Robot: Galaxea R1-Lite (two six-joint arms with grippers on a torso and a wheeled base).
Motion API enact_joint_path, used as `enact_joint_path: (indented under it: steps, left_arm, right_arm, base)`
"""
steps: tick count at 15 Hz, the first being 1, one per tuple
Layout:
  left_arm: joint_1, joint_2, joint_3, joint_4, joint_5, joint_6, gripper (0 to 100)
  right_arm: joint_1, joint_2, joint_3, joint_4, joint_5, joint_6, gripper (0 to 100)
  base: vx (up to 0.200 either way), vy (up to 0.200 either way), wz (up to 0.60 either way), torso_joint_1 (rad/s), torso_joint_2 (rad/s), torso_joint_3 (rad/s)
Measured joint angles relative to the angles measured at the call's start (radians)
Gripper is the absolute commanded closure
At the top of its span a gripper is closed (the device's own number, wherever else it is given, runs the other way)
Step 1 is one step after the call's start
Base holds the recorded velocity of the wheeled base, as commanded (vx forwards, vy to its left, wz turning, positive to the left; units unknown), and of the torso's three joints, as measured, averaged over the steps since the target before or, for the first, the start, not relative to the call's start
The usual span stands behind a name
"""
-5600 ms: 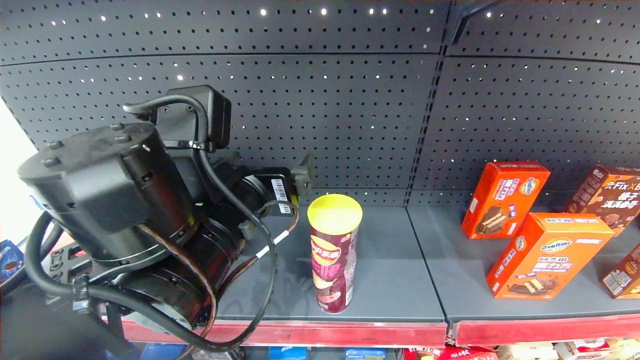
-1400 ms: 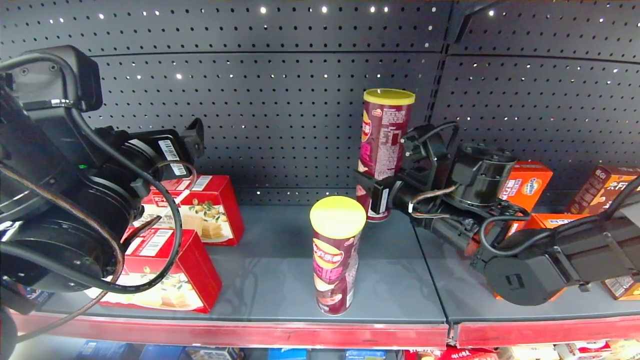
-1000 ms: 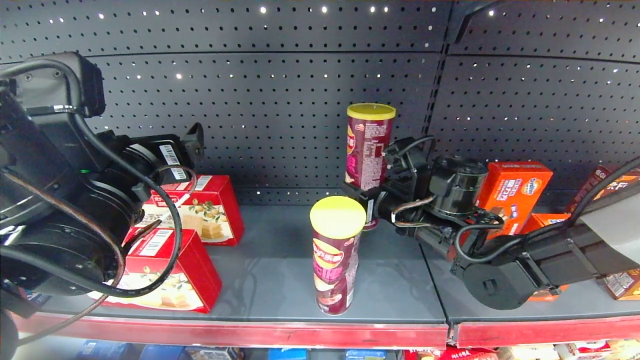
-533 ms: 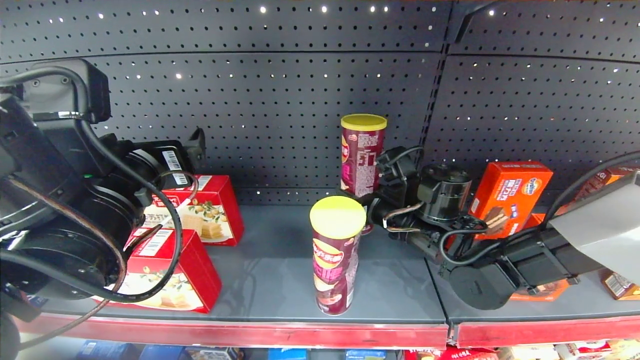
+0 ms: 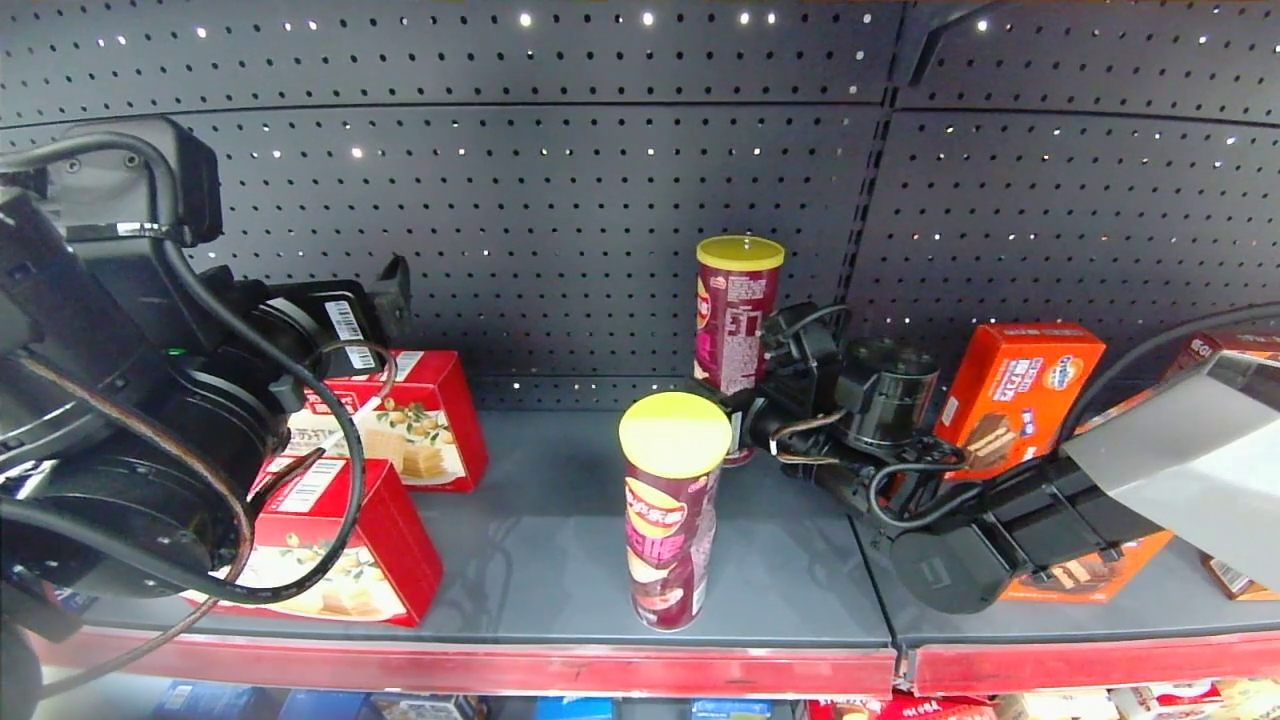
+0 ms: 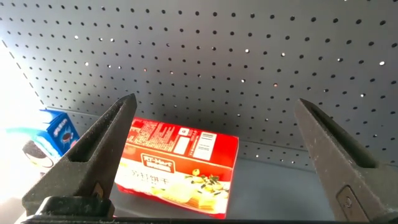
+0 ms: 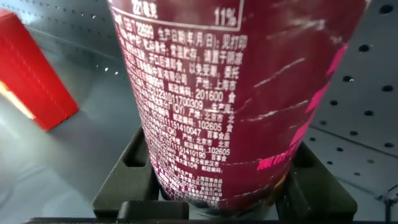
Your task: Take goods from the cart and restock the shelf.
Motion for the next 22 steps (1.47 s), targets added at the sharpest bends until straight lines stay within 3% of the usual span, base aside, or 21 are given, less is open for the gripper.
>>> enact_joint_path:
  steps: [6,22]
  left_arm:
    - [0.0,0.0,0.0,-0.002,0.0,0.01,0]
    - [0.0,0.0,0.006,-0.003,0.0,0.011,0]
  right_arm:
    - [-0.004,0.04,0.004,-0.092,-0.002,-0.035,100]
    - [0.003,0.131,-0.042,-0.114,-0.002,-0.035,100]
  base:
    - [0.0,0.0,0.0,0.0,0.0,0.0]
    - [0.0,0.0,0.0,0.0,0.0,0.0]
